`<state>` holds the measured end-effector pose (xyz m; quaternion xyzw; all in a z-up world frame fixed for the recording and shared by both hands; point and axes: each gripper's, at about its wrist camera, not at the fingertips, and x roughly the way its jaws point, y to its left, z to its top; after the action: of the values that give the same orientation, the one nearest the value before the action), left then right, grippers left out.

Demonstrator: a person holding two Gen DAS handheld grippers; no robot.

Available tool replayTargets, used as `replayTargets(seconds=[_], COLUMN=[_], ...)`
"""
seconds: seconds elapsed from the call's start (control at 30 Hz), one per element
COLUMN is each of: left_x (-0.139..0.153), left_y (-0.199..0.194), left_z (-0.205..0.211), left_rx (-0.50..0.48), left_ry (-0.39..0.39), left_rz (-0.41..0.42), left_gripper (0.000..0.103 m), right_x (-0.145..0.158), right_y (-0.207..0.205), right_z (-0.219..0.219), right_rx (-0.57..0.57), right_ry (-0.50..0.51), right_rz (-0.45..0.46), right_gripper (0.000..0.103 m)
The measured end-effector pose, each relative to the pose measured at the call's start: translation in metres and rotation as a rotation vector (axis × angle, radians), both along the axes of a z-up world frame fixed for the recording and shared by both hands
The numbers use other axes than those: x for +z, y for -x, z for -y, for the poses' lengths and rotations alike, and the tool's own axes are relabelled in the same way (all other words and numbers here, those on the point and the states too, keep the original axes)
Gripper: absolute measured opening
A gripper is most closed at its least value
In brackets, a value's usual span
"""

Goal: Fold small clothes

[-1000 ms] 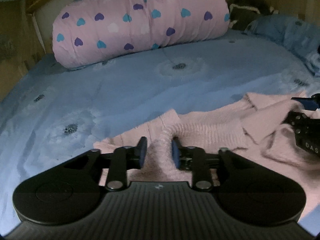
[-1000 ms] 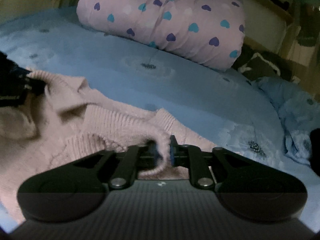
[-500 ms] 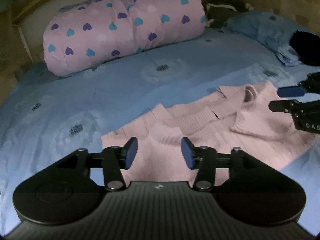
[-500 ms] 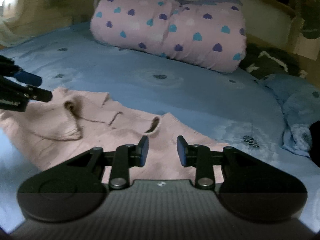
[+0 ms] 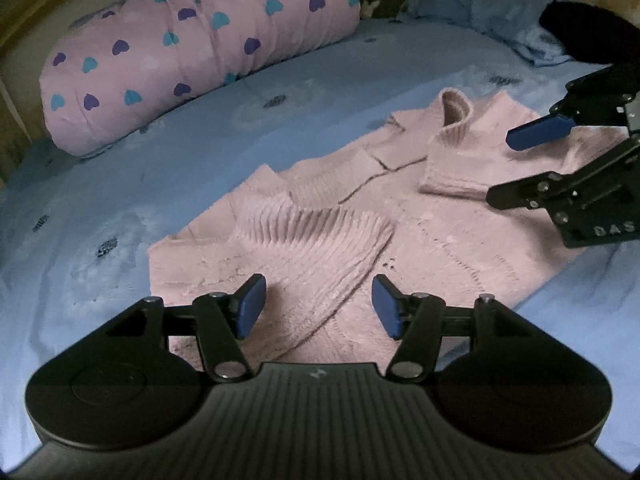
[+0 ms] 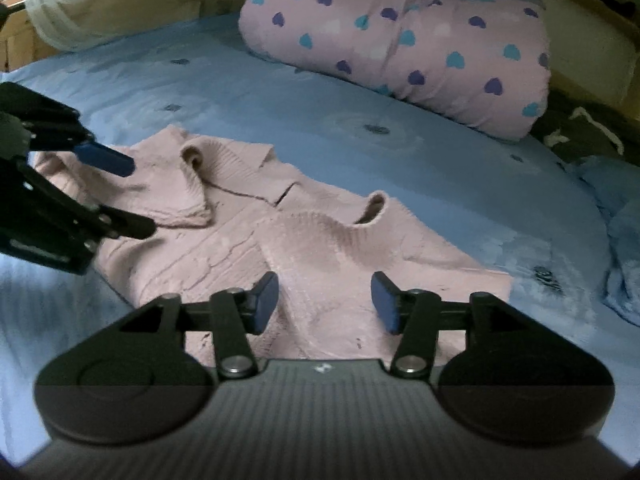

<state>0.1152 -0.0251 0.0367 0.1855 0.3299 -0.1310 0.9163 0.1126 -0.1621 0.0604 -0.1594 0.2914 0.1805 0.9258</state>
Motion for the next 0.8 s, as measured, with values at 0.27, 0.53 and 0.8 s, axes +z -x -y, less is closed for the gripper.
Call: replayTargets(seconds=[0.27,0.53,0.8], left_x=[-0.010,0.017,0.015], left_y=[-0.022,-0.046,-0.090], left_z=[-0.003,-0.041,-0.088], left_rx=[0.052,0.198,0.325], left_ry=[0.035,0.072,0.043], left_rz=[0.036,0.125,0.109], left_gripper=[0.031,0.014,0.015], right_x=[-0.018,-0.013,0.001], right_y=[-0.013,-0.022,-0.048], right_z=[-0.007,0.003,0.053], right_rx=[0.028,-0.027,-0.254], right_ry=[0.031,0.056,0.032], right_rz=[-0.015,0.068,0.122], right_gripper=[0.052,0.014,0.014])
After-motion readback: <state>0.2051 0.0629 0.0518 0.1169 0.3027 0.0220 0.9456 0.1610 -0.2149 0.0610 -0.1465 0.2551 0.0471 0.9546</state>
